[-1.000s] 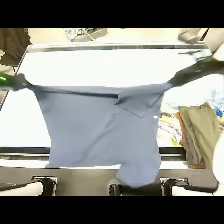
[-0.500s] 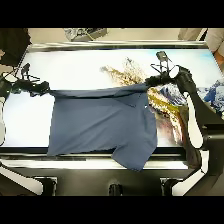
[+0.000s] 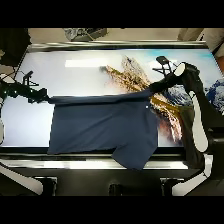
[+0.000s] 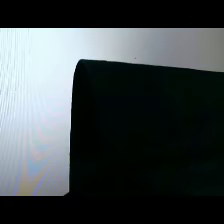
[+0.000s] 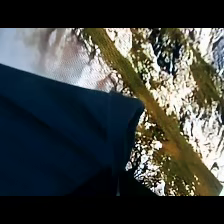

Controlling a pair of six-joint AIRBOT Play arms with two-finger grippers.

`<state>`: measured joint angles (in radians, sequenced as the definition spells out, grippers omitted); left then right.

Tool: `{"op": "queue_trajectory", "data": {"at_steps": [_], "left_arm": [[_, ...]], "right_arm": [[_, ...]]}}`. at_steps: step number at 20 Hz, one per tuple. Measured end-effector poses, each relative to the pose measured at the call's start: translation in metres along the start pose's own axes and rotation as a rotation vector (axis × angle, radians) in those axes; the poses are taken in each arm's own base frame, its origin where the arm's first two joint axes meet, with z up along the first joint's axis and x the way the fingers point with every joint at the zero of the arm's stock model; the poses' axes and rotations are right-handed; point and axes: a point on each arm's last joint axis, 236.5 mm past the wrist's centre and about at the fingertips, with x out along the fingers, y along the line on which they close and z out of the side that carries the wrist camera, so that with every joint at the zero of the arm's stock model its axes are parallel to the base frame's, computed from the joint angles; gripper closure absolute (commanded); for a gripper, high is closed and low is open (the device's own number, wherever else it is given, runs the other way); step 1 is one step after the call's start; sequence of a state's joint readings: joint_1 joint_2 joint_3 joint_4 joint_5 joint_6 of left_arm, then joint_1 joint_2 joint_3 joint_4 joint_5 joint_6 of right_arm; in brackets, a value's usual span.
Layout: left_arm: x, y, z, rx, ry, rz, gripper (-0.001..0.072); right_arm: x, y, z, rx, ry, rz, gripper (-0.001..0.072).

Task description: Fold the shirts.

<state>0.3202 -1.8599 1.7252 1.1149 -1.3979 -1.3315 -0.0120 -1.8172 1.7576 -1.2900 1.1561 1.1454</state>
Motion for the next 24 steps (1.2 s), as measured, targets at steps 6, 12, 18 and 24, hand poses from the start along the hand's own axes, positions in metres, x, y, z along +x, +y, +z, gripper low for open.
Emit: {"op": "queue_trajectory", "data": {"at_steps": [6, 12, 18, 24], "left_arm": [[-0.038, 0.011, -0.022, -0.076, 0.068, 0.022, 0.0113], [-0.051, 0.033, -0.146, -0.231, 0.288, 0.062, 0.0249], [0.000, 0.032, -0.274, -0.278, 0.391, 0.047, 0.0250], [0.018, 0.026, -0.304, -0.287, 0.403, 0.024, 0.0396]], "right_arm": [[-0.046, -0.017, -0.027, 0.024, 0.090, 0.040, 0.0190], [-0.107, -0.034, -0.125, 0.097, 0.324, 0.112, 0.0191], [-0.104, -0.009, -0.184, 0.107, 0.373, 0.161, 0.0211], [-0.100, 0.005, -0.205, 0.108, 0.396, 0.195, 0.0212]]}}
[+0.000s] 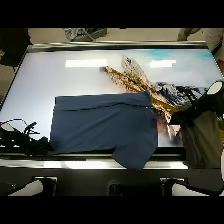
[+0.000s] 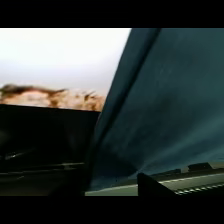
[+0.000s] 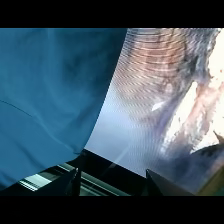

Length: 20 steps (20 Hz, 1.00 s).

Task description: Fold the shirts.

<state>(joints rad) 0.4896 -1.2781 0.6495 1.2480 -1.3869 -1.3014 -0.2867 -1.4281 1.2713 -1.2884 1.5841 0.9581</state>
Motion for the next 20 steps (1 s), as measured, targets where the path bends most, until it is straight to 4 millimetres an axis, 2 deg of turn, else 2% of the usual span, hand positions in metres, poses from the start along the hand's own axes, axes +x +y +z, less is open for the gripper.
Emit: {"op": "queue_trajectory", "data": {"at_steps": [2, 3, 5, 6, 8, 13, 16, 18, 20], "left_arm": [[0.006, 0.001, -0.003, -0.002, 0.006, 0.000, 0.0629], [0.007, 0.002, -0.004, -0.004, 0.007, 0.001, 0.0676], [0.009, 0.001, -0.006, -0.008, 0.009, -0.003, 0.0677], [0.009, 0.001, -0.006, -0.009, 0.009, -0.003, 0.0677], [0.009, 0.001, -0.006, -0.010, 0.005, -0.002, 0.0677], [0.009, 0.002, -0.006, -0.009, -0.003, 0.007, 0.0677], [0.008, 0.003, -0.006, 0.001, -0.004, 0.010, 0.0677], [0.008, 0.003, -0.006, 0.007, -0.004, 0.011, 0.0677], [0.008, 0.003, -0.006, 0.011, -0.004, 0.011, 0.0677]], "right_arm": [[0.001, 0.002, -0.004, -0.001, 0.011, 0.009, 0.0211], [0.002, 0.004, -0.006, -0.001, 0.018, 0.015, 0.0211], [0.007, 0.010, -0.016, 0.003, 0.034, 0.030, 0.0193], [0.012, 0.016, -0.024, 0.005, 0.040, 0.043, 0.0127], [0.028, 0.032, -0.042, 0.009, 0.036, 0.082, 0.0102], [0.093, 0.071, -0.081, 0.075, 0.011, 0.211, 0.0150], [0.118, 0.082, -0.092, 0.130, -0.008, 0.251, 0.0182], [0.125, 0.094, -0.089, 0.170, -0.041, 0.299, 0.0186], [0.131, 0.096, -0.087, 0.201, -0.066, 0.310, 0.0304]]}}
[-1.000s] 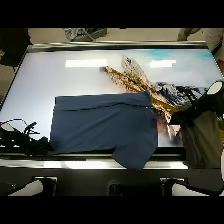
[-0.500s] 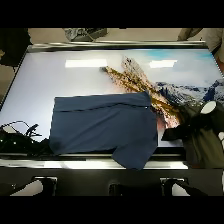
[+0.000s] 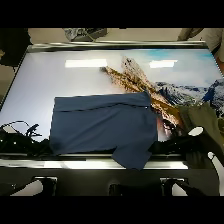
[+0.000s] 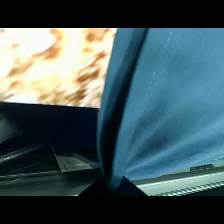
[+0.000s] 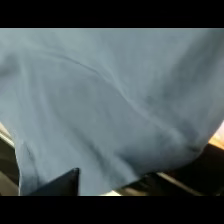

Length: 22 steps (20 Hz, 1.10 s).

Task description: Fold the shirts.

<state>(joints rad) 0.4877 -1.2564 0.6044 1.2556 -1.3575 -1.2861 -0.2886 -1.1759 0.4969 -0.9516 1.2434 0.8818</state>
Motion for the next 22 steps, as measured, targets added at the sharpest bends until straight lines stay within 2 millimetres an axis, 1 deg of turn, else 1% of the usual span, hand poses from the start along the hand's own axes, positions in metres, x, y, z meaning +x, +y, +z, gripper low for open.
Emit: {"op": "queue_trajectory", "data": {"at_steps": [1, 2, 3, 5, 6, 7, 8, 9, 10, 11, 12, 13, 14, 15, 16, 17, 18, 19, 20, 21, 22], "left_arm": [[0.000, 0.000, 0.000, 0.002, 0.000, 0.000, 0.0677], [0.000, 0.000, 0.000, 0.003, 0.000, 0.001, 0.0677], [0.000, 0.000, 0.000, 0.003, 0.000, 0.002, 0.0677], [-0.002, 0.001, 0.002, 0.007, -0.004, 0.005, 0.0678], [-0.005, 0.002, 0.005, 0.019, -0.013, 0.014, 0.0680], [-0.011, 0.005, 0.014, 0.034, -0.044, 0.030, 0.0681], [-0.021, 0.007, 0.032, 0.054, -0.115, 0.053, 0.0681], [-0.037, 0.010, 0.055, 0.076, -0.203, 0.086, 0.0681], [-0.056, 0.003, 0.066, 0.095, -0.256, 0.085, 0.0681], [-0.083, -0.009, 0.080, 0.117, -0.331, 0.074, 0.0681], [-0.117, -0.026, 0.098, 0.146, -0.439, 0.060, 0.0681], [-0.160, -0.049, 0.112, 0.182, -0.558, 0.040, 0.0681], [-0.205, -0.069, 0.120, 0.220, -0.673, 0.037, 0.0681], [-0.262, -0.094, 0.123, 0.262, -0.815, 0.036, 0.0681], [-0.323, -0.124, 0.115, 0.310, -0.966, 0.027, 0.0681], [-0.376, -0.148, 0.100, 0.352, -1.097, 0.027, 0.0681], [-0.431, -0.173, 0.076, 0.398, -1.240, 0.029, 0.0681], [-0.476, -0.195, 0.047, 0.439, -1.368, 0.032, 0.0681], [-0.512, -0.214, 0.013, 0.474, -1.481, 0.030, 0.0681], [-0.535, -0.228, -0.017, 0.498, -1.564, 0.024, 0.0681], [-0.552, -0.239, -0.047, 0.518, -1.638, 0.017, 0.0681]], "right_arm": [[0.003, 0.000, 0.001, 0.018, -0.013, 0.003, 0.0389], [0.006, -0.002, 0.000, 0.030, -0.020, 0.003, 0.0572], [0.008, -0.006, 0.000, 0.039, -0.028, -0.012, 0.0670], [0.010, -0.007, 0.001, 0.052, -0.037, -0.013, 0.0674], [0.010, -0.007, 0.002, 0.048, -0.043, -0.014, 0.0674], [0.007, -0.007, 0.007, 0.032, -0.055, -0.022, 0.0674], [0.001, -0.012, 0.021, 0.002, -0.098, -0.053, 0.0674], [-0.013, -0.017, 0.037, -0.044, -0.144, -0.101, 0.0674], [-0.029, -0.010, 0.051, -0.091, -0.174, -0.106, 0.0674], [-0.053, 0.004, 0.073, -0.158, -0.235, -0.114, 0.0674], [-0.085, 0.014, 0.098, -0.233, -0.316, -0.159, 0.0674], [-0.125, 0.030, 0.124, -0.321, -0.412, -0.209, 0.0674], [-0.168, 0.054, 0.146, -0.412, -0.513, -0.255, 0.0674], [-0.222, 0.083, 0.166, -0.510, -0.639, -0.326, 0.0674], [-0.278, 0.115, 0.177, -0.607, -0.763, -0.411, 0.0674], [-0.329, 0.146, 0.179, -0.686, -0.877, -0.492, 0.0674], [-0.382, 0.180, 0.172, -0.761, -0.995, -0.587, 0.0674], [-0.424, 0.209, 0.160, -0.817, -1.091, -0.672, 0.0674], [-0.461, 0.234, 0.142, -0.859, -1.175, -0.754, 0.0674], [-0.486, 0.254, 0.125, -0.885, -1.238, -0.816, 0.0674], [-0.507, 0.273, 0.105, -0.903, -1.297, -0.865, 0.0673]]}}
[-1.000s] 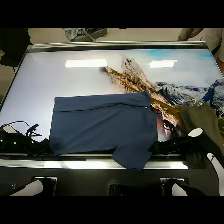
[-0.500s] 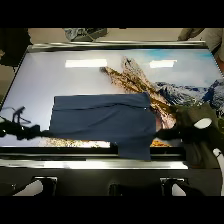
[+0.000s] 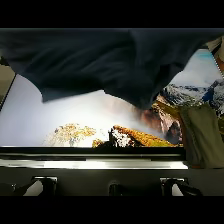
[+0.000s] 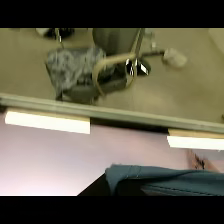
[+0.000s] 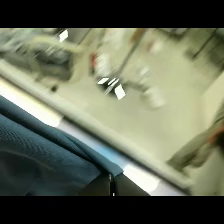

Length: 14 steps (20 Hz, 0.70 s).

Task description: Fold the shirts.

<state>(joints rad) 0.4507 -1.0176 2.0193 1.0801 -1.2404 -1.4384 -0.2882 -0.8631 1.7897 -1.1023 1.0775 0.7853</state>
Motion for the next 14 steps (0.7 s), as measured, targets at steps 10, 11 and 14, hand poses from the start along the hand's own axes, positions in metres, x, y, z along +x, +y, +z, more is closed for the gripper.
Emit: {"op": "queue_trajectory", "data": {"at_steps": [10, 11, 14], "left_arm": [[-0.085, -0.032, 0.047, 0.044, -0.210, 0.036, 0.0680], [-0.077, -0.028, 0.041, 0.037, -0.181, 0.039, 0.0680], [-0.028, -0.005, -0.001, -0.014, 0.002, 0.037, 0.0681]], "right_arm": [[-0.093, -0.027, 0.055, -0.071, -0.088, -0.219, 0.0673], [-0.089, -0.028, 0.053, -0.067, -0.080, -0.217, 0.0673], [-0.044, -0.029, 0.022, -0.021, 0.018, -0.146, 0.0674]]}}
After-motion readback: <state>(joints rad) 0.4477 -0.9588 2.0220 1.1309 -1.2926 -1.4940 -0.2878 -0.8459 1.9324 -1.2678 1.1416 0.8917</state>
